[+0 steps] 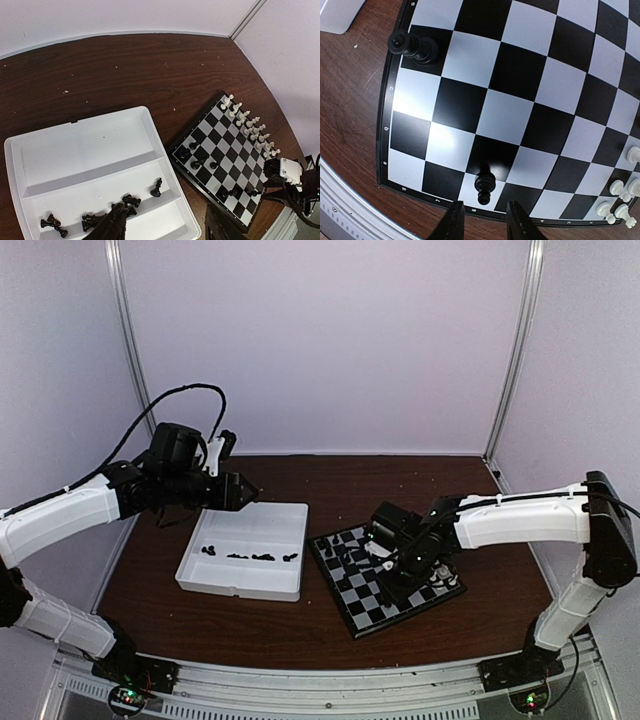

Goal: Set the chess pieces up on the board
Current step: Pick up the chess piece from the chessboard, then place the chess piece on the chessboard, then pick up the chess piece from the storage box.

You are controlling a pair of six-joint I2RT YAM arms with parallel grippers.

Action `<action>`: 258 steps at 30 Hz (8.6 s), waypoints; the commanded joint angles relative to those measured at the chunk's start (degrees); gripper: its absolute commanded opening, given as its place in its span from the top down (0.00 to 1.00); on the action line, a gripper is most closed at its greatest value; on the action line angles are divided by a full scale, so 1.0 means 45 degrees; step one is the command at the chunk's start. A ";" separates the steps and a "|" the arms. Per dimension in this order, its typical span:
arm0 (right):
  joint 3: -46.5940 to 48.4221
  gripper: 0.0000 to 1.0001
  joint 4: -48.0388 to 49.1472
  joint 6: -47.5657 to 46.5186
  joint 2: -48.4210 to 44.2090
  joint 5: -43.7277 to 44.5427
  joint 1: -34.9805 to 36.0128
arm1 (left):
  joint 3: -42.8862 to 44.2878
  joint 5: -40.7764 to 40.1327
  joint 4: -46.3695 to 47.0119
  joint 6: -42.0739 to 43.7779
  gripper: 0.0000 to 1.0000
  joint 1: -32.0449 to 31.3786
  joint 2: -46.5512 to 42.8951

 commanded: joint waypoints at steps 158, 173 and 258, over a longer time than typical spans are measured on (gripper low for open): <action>0.0297 0.78 0.5228 -0.1336 -0.2088 0.3830 -0.0268 | 0.0751 -0.4233 -0.2426 -0.5701 0.79 0.2368 0.7124; 0.0536 0.78 0.5684 -0.1169 -0.1585 0.2725 -0.0268 | 0.0420 -0.3617 -0.1461 -0.4786 0.91 0.2313 0.4724; 0.3484 0.99 0.5431 0.0586 0.1691 -0.0664 -0.0485 | -0.1947 0.2551 0.2498 -0.3704 0.25 0.1782 -0.0086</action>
